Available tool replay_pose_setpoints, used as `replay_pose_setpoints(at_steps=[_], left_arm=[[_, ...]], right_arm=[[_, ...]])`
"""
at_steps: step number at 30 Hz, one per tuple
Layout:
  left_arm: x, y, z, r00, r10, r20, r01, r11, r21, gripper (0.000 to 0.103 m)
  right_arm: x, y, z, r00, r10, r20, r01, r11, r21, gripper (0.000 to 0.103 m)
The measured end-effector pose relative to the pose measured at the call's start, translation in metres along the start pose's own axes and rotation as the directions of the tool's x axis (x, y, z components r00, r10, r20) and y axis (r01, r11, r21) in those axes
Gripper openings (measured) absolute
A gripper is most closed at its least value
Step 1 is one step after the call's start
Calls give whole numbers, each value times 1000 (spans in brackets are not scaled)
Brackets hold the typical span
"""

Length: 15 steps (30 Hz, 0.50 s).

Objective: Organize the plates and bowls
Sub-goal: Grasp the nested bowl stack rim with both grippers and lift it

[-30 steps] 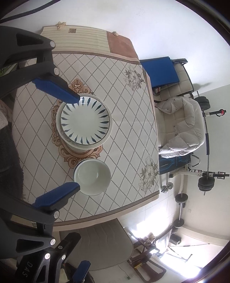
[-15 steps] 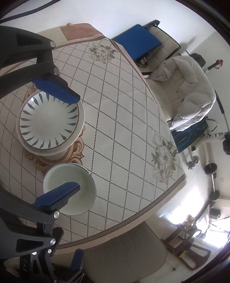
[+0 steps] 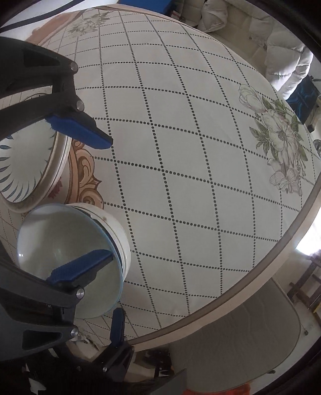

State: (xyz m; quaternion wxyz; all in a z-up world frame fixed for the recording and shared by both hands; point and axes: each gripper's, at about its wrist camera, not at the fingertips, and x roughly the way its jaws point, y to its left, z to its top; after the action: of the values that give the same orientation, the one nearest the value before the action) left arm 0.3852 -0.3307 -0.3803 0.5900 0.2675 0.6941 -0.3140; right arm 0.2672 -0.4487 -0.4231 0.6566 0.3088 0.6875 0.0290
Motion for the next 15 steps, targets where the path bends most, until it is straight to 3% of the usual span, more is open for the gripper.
replay_pose_setpoints(at_steps=[6, 15], left_arm=[[31, -9, -1, 995, -35, -89, 39, 998, 46, 83], [65, -11, -1, 965, -207, -158, 206, 978, -24, 83]], right_arm=[[22, 2, 5, 998, 54, -43, -54, 999, 4, 94], [59, -6, 7, 981, 169, -91, -160, 983, 93, 92]])
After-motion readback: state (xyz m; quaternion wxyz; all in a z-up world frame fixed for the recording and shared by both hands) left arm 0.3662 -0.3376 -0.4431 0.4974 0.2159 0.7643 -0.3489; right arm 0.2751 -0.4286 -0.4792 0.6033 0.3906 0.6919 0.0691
